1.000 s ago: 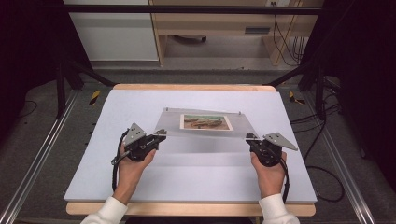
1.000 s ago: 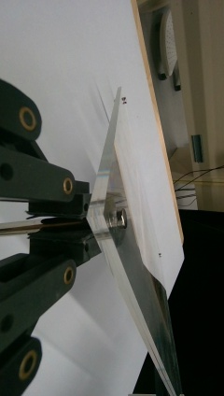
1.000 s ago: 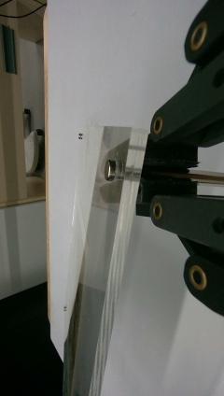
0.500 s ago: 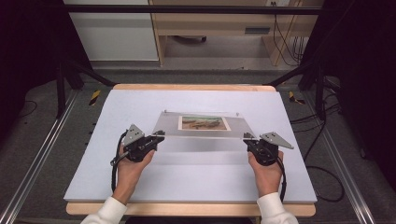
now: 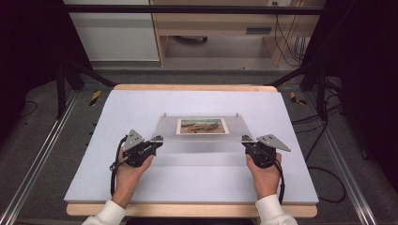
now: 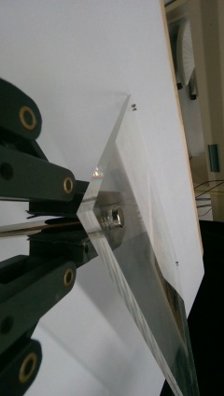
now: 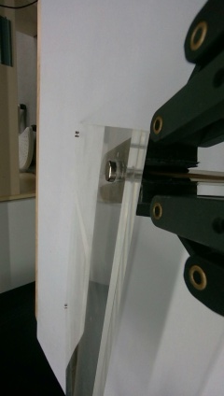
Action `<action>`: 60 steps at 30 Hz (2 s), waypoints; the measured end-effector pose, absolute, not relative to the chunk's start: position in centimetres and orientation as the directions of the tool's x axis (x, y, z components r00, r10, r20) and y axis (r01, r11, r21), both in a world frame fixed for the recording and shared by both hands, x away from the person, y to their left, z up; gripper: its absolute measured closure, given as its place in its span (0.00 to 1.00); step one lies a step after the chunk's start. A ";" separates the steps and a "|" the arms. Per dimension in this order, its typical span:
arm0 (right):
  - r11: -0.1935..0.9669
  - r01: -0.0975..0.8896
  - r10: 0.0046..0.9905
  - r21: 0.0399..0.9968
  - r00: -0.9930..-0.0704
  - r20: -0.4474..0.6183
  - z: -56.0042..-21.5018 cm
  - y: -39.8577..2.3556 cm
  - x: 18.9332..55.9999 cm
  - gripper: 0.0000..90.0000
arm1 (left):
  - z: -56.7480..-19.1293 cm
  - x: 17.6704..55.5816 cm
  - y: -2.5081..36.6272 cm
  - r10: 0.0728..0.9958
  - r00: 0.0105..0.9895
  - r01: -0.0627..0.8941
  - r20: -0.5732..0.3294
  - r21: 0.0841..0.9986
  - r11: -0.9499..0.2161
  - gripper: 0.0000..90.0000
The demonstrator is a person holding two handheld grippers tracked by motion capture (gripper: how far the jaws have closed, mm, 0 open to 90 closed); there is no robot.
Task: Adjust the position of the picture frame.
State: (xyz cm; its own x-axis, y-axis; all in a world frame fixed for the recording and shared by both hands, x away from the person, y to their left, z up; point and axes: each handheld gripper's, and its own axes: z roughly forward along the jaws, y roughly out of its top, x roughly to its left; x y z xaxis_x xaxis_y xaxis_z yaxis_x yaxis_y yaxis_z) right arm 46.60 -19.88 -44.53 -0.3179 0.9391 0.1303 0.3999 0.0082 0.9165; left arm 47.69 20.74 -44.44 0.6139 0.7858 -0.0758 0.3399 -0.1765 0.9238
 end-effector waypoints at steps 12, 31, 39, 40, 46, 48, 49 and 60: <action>0.011 0.465 0.934 0.885 -0.321 0.158 -45.5 -20.1 46.1 0.94 | -45.1 47.0 20.4 0.787 0.614 0.387 -0.057 0.891 -0.238 0.91; 0.031 0.517 0.925 0.856 -0.338 0.171 -46.6 -19.9 46.0 0.93 | -46.1 47.0 20.4 0.804 0.592 0.439 -0.052 0.858 -0.268 0.92; 0.055 0.542 0.924 0.839 -0.347 0.163 -47.1 -19.9 46.0 0.93 | -46.5 47.0 20.5 0.804 0.591 0.467 -0.063 0.840 -0.278 0.92; 0.058 0.544 0.923 0.837 -0.348 0.162 -47.2 -19.8 46.0 0.93 | -46.5 47.0 20.5 0.804 0.591 0.467 -0.063 0.840 -0.278 0.92; 0.073 0.560 0.924 0.825 -0.349 0.156 -47.5 -19.7 46.0 0.93 | -46.8 47.1 20.5 0.803 0.592 0.483 -0.062 0.826 -0.292 0.92; 0.075 0.562 0.924 0.824 -0.350 0.155 -47.6 -19.7 46.0 0.93 | -46.9 47.1 20.5 0.803 0.593 0.486 -0.062 0.823 -0.296 0.92; 0.080 0.564 0.924 0.822 -0.351 0.151 -47.7 -19.7 46.1 0.92 | -46.9 47.1 20.5 0.801 0.596 0.488 -0.060 0.819 -0.302 0.92; 0.094 0.575 0.919 0.813 -0.364 0.152 -47.9 -19.9 46.2 0.91 | -47.1 47.1 20.5 0.799 0.599 0.492 -0.062 0.815 -0.306 0.92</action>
